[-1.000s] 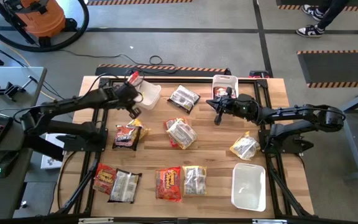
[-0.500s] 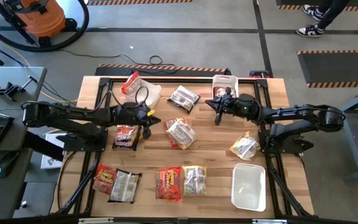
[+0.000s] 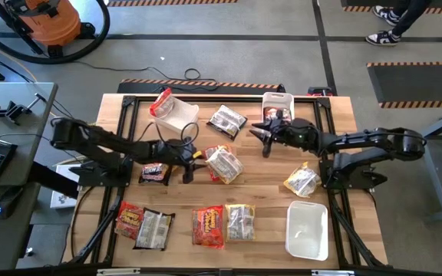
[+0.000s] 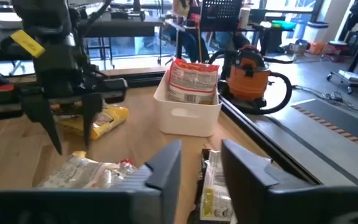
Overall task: Sort Maruchan noodles
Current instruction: Put the yellow noodle pack into the bottom white bin
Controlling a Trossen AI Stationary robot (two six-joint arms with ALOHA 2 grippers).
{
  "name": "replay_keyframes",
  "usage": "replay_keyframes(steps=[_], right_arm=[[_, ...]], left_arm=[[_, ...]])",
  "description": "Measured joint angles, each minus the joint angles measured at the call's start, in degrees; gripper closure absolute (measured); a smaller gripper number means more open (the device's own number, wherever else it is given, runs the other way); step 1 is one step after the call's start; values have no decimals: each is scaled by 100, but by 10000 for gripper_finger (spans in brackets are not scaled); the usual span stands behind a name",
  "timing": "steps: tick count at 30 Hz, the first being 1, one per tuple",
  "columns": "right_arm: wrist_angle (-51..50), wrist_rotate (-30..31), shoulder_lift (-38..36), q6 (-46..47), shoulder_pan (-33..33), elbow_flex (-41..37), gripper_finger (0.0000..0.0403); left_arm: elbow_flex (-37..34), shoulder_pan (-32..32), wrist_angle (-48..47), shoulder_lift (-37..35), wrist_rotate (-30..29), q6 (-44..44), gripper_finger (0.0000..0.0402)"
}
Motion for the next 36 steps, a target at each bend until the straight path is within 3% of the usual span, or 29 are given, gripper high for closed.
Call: replay_keyframes(steps=[5,10,13,17,19,30,36], right_arm=[[-607,417,0,173,321,351,226],[-823,699,0,409,628,414,200],[-897,904,0,452,841,414,197],[-960,1231,0,451,1186,416,198],[-1035,1429,0,568,1356,437,198],[-4393,2581,23,1838,2427,1961,153],[-5451,3139,690,2290,2916,2794,135]], left_arm=[[288,2,155,530,100,159,235],[674,2,130,1148,292,423,251],[858,2,127,1448,583,576,286],[1018,4,197,1560,1191,549,365],[1071,9,251,1536,1331,334,391],[1085,231,1857,1529,1629,-1729,400],[1210,381,2209,1529,1598,-2374,401]])
